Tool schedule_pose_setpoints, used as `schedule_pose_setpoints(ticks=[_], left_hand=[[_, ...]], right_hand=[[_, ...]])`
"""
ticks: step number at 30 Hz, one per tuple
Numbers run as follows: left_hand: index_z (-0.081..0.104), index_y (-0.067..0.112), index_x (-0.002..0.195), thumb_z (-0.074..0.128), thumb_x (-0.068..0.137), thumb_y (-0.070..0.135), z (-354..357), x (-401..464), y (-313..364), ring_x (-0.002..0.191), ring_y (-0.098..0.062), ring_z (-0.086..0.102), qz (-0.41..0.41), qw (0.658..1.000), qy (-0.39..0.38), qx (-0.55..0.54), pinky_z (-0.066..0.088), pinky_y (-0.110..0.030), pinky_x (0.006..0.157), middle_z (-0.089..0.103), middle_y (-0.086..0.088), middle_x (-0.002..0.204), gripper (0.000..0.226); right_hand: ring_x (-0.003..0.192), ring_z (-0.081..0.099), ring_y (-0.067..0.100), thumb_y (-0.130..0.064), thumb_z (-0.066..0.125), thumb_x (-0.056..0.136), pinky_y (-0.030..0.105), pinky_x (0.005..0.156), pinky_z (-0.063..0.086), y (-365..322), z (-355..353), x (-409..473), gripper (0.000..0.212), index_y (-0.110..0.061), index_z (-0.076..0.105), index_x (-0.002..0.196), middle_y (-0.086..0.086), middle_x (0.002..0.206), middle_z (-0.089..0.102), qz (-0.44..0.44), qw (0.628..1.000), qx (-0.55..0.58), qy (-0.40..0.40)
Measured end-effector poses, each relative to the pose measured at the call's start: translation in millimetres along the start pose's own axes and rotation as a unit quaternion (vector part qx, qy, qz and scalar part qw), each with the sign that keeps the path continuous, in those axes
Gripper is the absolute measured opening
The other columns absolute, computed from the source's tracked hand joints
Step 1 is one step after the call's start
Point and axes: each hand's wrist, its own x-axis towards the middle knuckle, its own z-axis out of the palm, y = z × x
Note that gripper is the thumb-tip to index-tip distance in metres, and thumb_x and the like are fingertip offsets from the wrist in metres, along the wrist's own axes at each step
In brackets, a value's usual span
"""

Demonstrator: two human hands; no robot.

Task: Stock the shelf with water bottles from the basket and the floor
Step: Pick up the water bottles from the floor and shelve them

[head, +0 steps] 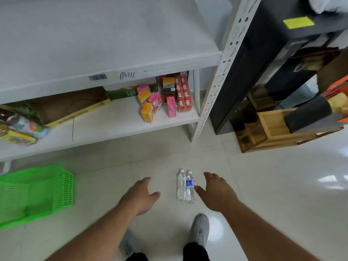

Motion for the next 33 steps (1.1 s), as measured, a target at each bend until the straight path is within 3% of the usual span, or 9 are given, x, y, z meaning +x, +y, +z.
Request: schedule_pose_setpoints(ticks=[5,8,12,16,22,25,27,30,33], left_hand=[[0.025,0.028,0.153,0.059,0.085,0.058,87,89,-18,0.139,-0.018,0.04,-0.04,0.997,-0.03,-0.06,0.032,-0.031,0.114,0.033,0.0,0.157,0.083],[0.027,0.027,0.152,0.063,0.082,0.059,145,156,-39,0.135,-0.016,0.045,-0.057,0.992,-0.041,-0.103,0.037,-0.034,0.111,0.037,0.001,0.155,0.085],[0.027,0.025,0.152,0.067,0.079,0.061,227,248,-66,0.131,-0.019,0.049,-0.077,0.988,-0.057,-0.121,0.04,-0.033,0.107,0.039,-0.001,0.153,0.09],[0.028,0.023,0.151,0.071,0.076,0.061,297,321,-77,0.131,-0.021,0.049,-0.078,0.984,-0.068,-0.144,0.042,-0.039,0.107,0.04,-0.004,0.152,0.095],[0.032,0.016,0.149,0.075,0.075,0.055,392,414,-77,0.129,-0.022,0.049,-0.071,0.981,-0.057,-0.172,0.041,-0.034,0.104,0.044,-0.006,0.148,0.094],[0.047,0.016,0.131,0.079,0.073,0.052,418,444,-73,0.107,-0.016,0.058,-0.068,0.981,-0.039,-0.178,0.042,-0.022,0.079,0.056,-0.004,0.131,0.075],[0.052,0.014,0.115,0.08,0.07,0.052,429,459,-71,0.09,-0.014,0.057,-0.073,0.981,-0.03,-0.177,0.039,-0.023,0.068,0.061,-0.002,0.115,0.065],[0.063,0.014,0.108,0.082,0.067,0.049,439,475,-73,0.09,-0.02,0.065,-0.071,0.98,-0.021,-0.184,0.049,-0.03,0.074,0.069,-0.002,0.102,0.057],[0.07,0.02,0.098,0.083,0.068,0.038,439,478,-78,0.087,-0.019,0.069,-0.066,0.972,-0.021,-0.226,0.054,-0.033,0.08,0.072,0.003,0.092,0.037]], right_hand=[[0.121,0.054,0.025,-0.056,0.048,0.095,0.033,0.098,0.043,52,85,107,0.062,-0.016,0.042,0.142,0.006,0.135,0.054,0.048,0.994,0.085,-0.039],[0.119,0.059,0.025,-0.058,0.052,0.092,0.032,0.098,0.046,84,151,177,0.073,-0.013,0.037,0.148,0.006,0.141,0.053,0.098,0.98,0.158,-0.064],[0.123,0.057,0.022,-0.056,0.058,0.09,0.024,0.087,0.039,126,242,264,0.079,-0.01,0.035,0.15,0.006,0.138,0.058,0.149,0.961,0.222,-0.069],[0.119,0.058,0.024,-0.058,0.061,0.087,0.027,0.085,0.042,152,312,333,0.082,-0.009,0.037,0.149,0.008,0.138,0.057,0.174,0.949,0.254,-0.068],[0.089,0.051,0.02,-0.054,0.065,0.086,0.03,0.079,0.042,179,393,409,0.071,-0.005,0.048,0.135,0.007,0.111,0.059,0.193,0.932,0.301,-0.063],[0.082,0.057,0.019,-0.05,0.067,0.085,0.031,0.074,0.046,186,417,433,0.055,-0.007,0.056,0.118,0.001,0.095,0.058,0.189,0.926,0.32,-0.062],[0.074,0.061,0.017,-0.048,0.068,0.082,0.028,0.064,0.048,189,428,444,0.048,-0.007,0.063,0.106,0.002,0.089,0.064,0.18,0.925,0.327,-0.067],[0.056,0.057,0.01,-0.049,0.075,0.076,0.022,0.05,0.04,192,438,455,0.033,-0.018,0.065,0.081,-0.007,0.067,0.061,0.176,0.922,0.341,-0.046],[0.043,0.049,0.008,-0.048,0.079,0.071,0.021,0.044,0.037,194,442,456,0.035,-0.02,0.058,0.064,-0.012,0.048,0.052,0.17,0.922,0.344,-0.044]])
